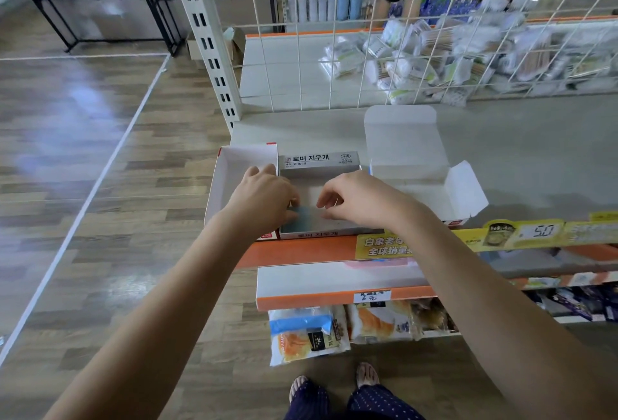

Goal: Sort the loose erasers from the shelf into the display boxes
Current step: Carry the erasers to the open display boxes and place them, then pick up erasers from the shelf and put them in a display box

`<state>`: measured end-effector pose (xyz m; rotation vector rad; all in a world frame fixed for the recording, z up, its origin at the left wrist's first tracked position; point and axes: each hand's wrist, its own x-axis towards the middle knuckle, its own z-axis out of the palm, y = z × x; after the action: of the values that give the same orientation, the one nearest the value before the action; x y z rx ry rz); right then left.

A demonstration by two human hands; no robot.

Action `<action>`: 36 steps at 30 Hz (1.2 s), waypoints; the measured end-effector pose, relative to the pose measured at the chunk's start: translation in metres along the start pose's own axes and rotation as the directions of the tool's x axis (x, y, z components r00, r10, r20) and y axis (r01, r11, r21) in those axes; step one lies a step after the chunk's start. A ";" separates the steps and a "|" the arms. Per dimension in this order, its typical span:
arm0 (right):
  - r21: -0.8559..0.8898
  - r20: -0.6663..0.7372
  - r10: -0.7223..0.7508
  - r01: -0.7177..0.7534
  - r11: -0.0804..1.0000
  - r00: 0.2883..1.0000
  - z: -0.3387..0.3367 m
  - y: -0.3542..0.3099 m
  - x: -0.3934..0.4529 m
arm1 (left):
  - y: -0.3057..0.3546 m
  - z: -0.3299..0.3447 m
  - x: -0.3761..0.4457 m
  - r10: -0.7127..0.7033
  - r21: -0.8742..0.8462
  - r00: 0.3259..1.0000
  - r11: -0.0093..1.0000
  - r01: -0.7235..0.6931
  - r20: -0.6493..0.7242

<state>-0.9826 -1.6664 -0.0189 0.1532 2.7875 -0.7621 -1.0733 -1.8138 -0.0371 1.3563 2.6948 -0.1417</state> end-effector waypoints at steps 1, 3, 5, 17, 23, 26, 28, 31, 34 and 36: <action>0.000 0.000 0.003 -0.003 1.000 1.000 0.000 0.000 0.000 | 0.000 0.000 0.000 -0.012 -0.002 1.000 1.000 0.012 -0.003; -0.007 -0.003 0.010 -0.010 1.000 1.000 0.001 -0.001 0.000 | 0.002 0.000 0.000 -0.027 -0.007 1.000 1.000 0.027 -0.004; -0.016 -0.009 0.018 -0.018 1.000 1.000 0.003 -0.002 0.001 | 0.003 -0.001 0.000 -0.018 0.010 1.000 1.000 0.018 -0.002; -0.225 -0.376 0.052 -0.145 0.963 0.925 -0.056 0.024 -0.004 | 0.025 -0.062 0.053 0.113 0.000 0.977 0.993 -0.115 -0.179; -0.211 -0.522 0.253 -0.411 0.887 0.815 -0.098 0.112 -0.061 | 0.133 -0.091 0.129 0.301 0.031 0.944 0.954 -0.300 -0.138; -0.137 -0.565 0.355 -0.509 0.850 0.745 -0.110 0.169 -0.099 | 0.201 -0.096 0.154 0.386 0.056 0.914 0.922 -0.382 -0.126; -0.082 -0.582 0.426 -0.571 0.817 0.693 -0.115 0.211 -0.126 | 0.249 -0.097 0.167 0.422 0.080 0.899 0.907 -0.414 -0.121; -0.021 -0.581 0.505 -0.633 0.774 0.638 -0.123 0.270 -0.170 | 0.321 -0.094 0.186 0.447 0.076 0.889 0.894 -0.441 -0.096; -0.017 -0.551 0.556 -0.675 0.737 0.622 -0.132 0.330 -0.208 | 0.388 -0.090 0.207 0.468 0.039 0.880 0.884 -0.467 -0.084; -0.001 -0.551 0.582 -0.698 0.716 0.598 -0.137 0.366 -0.227 | 0.426 -0.086 0.222 0.490 0.009 0.867 0.871 -0.491 -0.087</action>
<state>-0.7319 -1.2901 -0.0229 1.4475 2.8800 -0.2239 -0.8676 -1.3733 0.0018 2.0308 2.3048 -0.0136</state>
